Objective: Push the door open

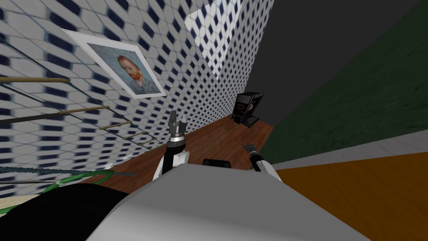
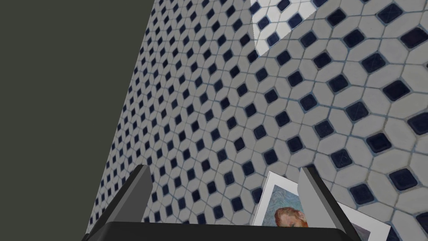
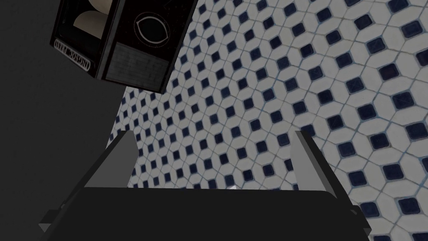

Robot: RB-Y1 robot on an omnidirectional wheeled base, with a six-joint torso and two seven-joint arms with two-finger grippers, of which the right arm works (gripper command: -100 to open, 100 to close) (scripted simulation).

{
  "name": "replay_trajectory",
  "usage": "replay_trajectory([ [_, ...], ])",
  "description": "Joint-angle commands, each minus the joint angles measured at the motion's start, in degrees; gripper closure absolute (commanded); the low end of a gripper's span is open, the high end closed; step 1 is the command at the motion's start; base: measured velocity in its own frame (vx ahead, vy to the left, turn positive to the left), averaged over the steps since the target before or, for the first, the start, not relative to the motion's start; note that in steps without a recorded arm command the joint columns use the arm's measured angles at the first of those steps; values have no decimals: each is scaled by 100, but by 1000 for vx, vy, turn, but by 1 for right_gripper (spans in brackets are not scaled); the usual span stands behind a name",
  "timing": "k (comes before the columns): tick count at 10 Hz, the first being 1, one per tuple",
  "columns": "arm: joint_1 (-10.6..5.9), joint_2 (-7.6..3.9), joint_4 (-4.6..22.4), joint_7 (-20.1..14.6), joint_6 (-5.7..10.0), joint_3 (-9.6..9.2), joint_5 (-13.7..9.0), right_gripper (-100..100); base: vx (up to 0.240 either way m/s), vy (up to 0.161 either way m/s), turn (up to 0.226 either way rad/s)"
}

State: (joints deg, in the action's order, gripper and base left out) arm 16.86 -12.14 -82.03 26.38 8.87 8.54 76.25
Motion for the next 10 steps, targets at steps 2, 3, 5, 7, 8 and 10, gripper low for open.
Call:
replay_trajectory([
  [2,2,1,36,-1,34,7,137,-100,-18,-60,-175],
  [3,2,1,36,-1,34,7,137,-100,-8,-28,-81],
  [5,2,1,36,-1,34,7,137,-100,2,6,17],
  [7,2,1,36,-1,34,7,137,-100,0,0,0],
  [8,2,1,36,-1,34,7,137,-100,4,15,42],
  [10,2,1,36,-1,34,7,137,-100,-1,-5,-13],
])
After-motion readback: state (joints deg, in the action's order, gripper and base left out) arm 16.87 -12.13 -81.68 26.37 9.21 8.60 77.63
